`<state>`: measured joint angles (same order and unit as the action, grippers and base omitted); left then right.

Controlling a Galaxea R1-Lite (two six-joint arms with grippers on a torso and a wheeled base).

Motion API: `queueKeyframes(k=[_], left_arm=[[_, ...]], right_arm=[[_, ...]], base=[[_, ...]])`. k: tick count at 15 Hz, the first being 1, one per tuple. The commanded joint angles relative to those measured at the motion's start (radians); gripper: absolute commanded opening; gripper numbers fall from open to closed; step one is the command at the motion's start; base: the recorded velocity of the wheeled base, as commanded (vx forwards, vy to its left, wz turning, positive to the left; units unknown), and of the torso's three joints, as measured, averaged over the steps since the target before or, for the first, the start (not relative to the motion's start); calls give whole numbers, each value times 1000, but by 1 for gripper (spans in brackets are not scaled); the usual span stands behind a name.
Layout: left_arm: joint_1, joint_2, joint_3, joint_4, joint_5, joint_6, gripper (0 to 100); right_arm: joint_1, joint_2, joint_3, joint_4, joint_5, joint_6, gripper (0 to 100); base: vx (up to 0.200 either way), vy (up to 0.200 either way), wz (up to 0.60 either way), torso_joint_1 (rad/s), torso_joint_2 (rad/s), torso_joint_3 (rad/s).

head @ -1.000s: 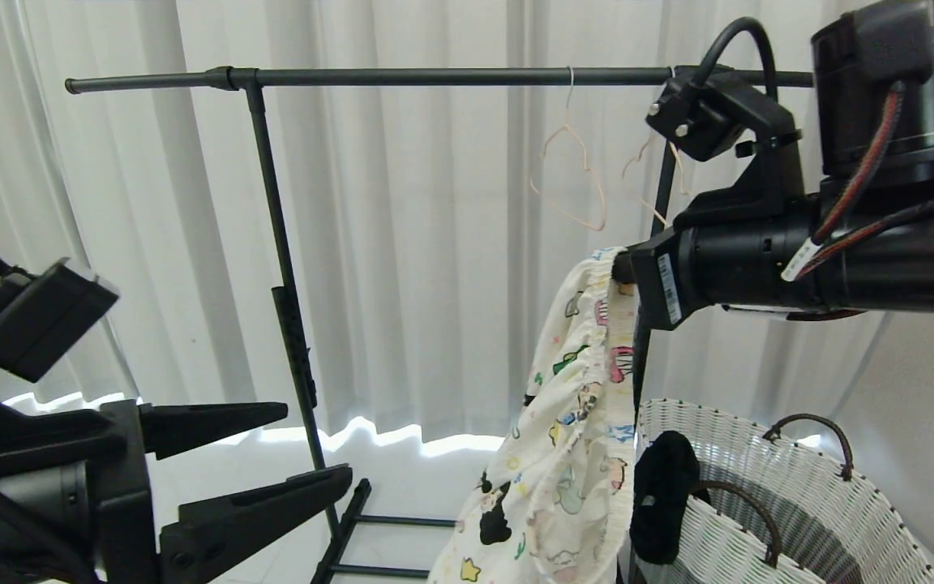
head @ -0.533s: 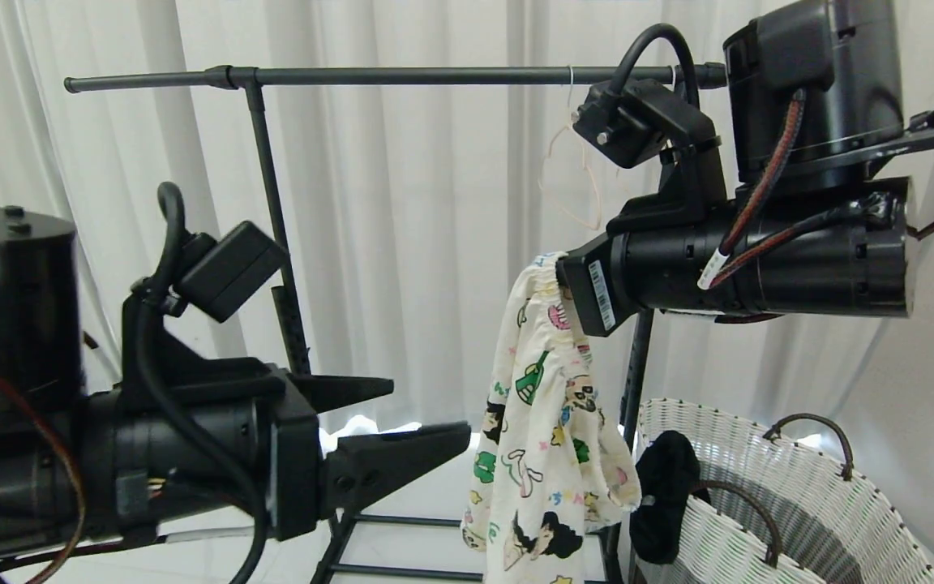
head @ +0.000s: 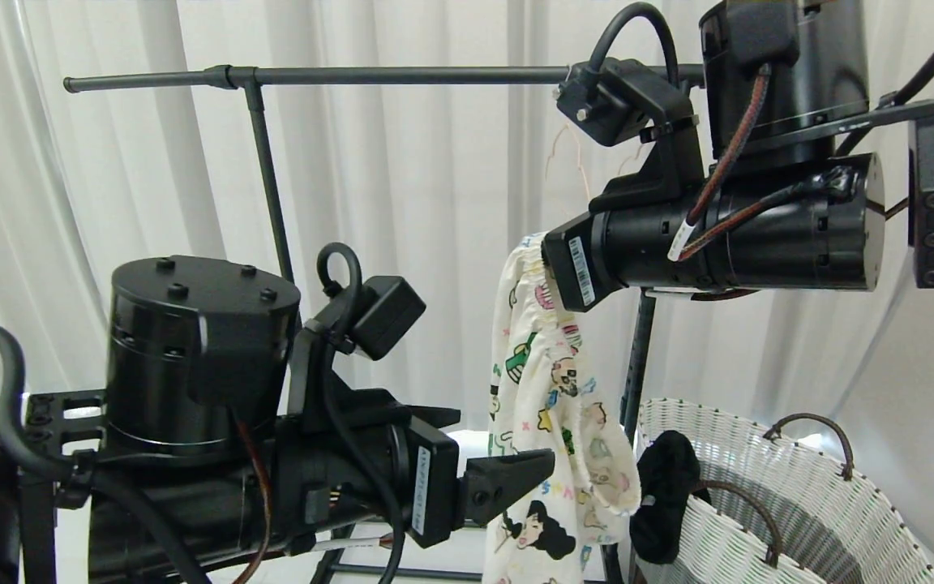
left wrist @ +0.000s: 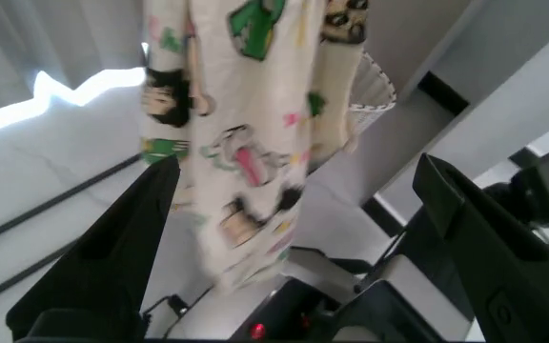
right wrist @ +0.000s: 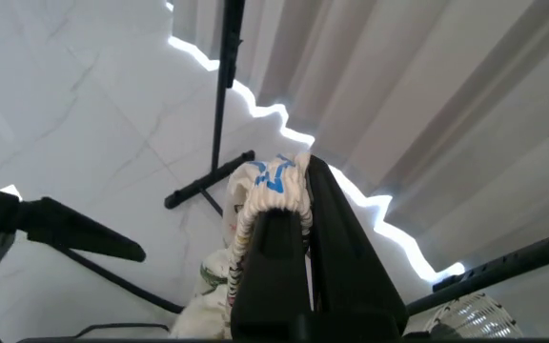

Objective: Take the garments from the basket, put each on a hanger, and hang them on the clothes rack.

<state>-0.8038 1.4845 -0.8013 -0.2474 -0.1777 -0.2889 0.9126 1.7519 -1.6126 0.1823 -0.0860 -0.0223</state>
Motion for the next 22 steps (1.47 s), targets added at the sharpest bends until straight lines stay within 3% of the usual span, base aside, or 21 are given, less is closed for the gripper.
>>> queueKeyframes(k=[1, 4, 9, 15, 22], left_arm=[[-40, 43, -1, -41, 32, -45, 100], [-40, 103, 14, -88, 165, -73, 100], [32, 180, 70, -124, 191, -73, 100], [31, 197, 168, -128, 230, -24, 100], [34, 119, 238, -147, 290, -21, 100]], right_arm=[[2, 4, -7, 0, 0, -1, 0], [12, -3, -7, 3, -1, -5, 0], [77, -22, -63, 65, -3, -5, 0], [75, -72, -63, 120, -49, -5, 0], [-24, -134, 23, 143, -61, -13, 0]], base=[[0, 0, 0, 0, 0, 0], [0, 0, 0, 0, 0, 0], [0, 0, 0, 0, 0, 0], [0, 0, 0, 0, 0, 0], [0, 0, 0, 0, 0, 0]])
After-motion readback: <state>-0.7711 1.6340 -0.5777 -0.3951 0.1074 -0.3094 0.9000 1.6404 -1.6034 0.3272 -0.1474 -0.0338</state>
